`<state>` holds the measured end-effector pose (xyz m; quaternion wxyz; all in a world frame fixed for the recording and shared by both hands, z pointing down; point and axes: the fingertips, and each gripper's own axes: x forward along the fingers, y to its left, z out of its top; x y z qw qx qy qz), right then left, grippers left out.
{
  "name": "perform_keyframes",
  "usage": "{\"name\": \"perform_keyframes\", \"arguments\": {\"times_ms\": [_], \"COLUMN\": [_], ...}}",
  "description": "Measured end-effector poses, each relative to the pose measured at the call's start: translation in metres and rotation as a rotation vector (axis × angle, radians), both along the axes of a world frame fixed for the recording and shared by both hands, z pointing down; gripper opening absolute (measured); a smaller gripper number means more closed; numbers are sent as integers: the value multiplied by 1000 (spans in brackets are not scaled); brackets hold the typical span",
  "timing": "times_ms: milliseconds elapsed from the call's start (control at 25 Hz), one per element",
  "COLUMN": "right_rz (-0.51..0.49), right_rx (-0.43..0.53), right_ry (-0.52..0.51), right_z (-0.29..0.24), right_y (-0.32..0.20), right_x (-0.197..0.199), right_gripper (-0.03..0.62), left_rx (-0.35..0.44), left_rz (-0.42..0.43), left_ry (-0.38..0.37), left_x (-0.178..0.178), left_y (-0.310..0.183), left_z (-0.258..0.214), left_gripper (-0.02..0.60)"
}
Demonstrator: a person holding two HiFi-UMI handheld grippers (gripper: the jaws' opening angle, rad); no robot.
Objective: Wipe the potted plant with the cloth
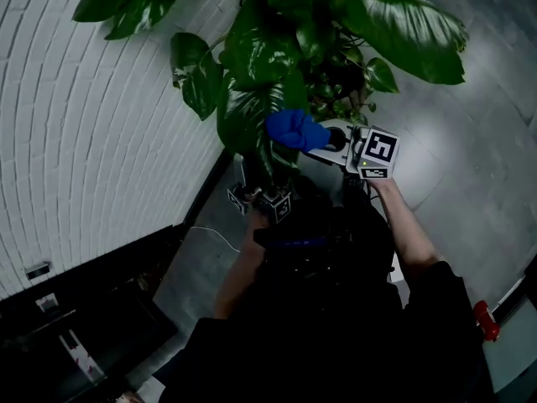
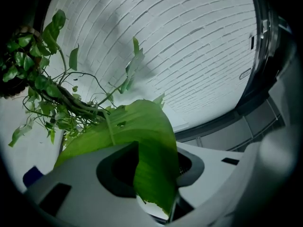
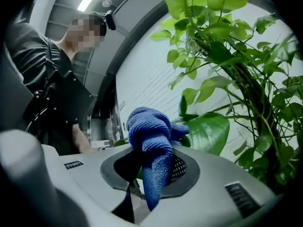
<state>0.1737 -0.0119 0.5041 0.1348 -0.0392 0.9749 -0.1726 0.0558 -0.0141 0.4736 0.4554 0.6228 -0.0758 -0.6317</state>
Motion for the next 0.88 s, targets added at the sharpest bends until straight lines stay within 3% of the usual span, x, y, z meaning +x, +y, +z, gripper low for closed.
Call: {"name": "perform_keyframes", "arguments": {"times_ms": [240, 360, 560, 640, 720, 800, 880], "right_rz": [-183, -233, -119, -42, 28, 94, 156], "right_rx": [84, 82, 13, 13, 30, 45, 43], "right_ry": [139, 162, 46, 0, -32, -35, -31], "right_z": [25, 33, 15, 1, -14, -22, -23], "right_y": [62, 82, 63, 46, 28, 11, -8], "right_x": [-12, -2, 51, 74, 90, 99, 101], "right_gripper": [107, 107, 107, 107, 107, 107, 107], "left_rx": [-25, -48, -59, -59, -65, -61, -27], "left_rz": [-4, -3, -58, -92, -111, -100, -36], "left_ry": [4, -63, -382, -533, -665, -744, -798], "left_x": [4, 6, -13, -12, -5, 3, 24], "left_y": [-4, -3, 10, 11, 9, 8, 10], "left_z": [-4, 0, 40, 34, 28, 37, 46], "left_gripper": [152, 152, 154, 199, 297, 364, 403]}}
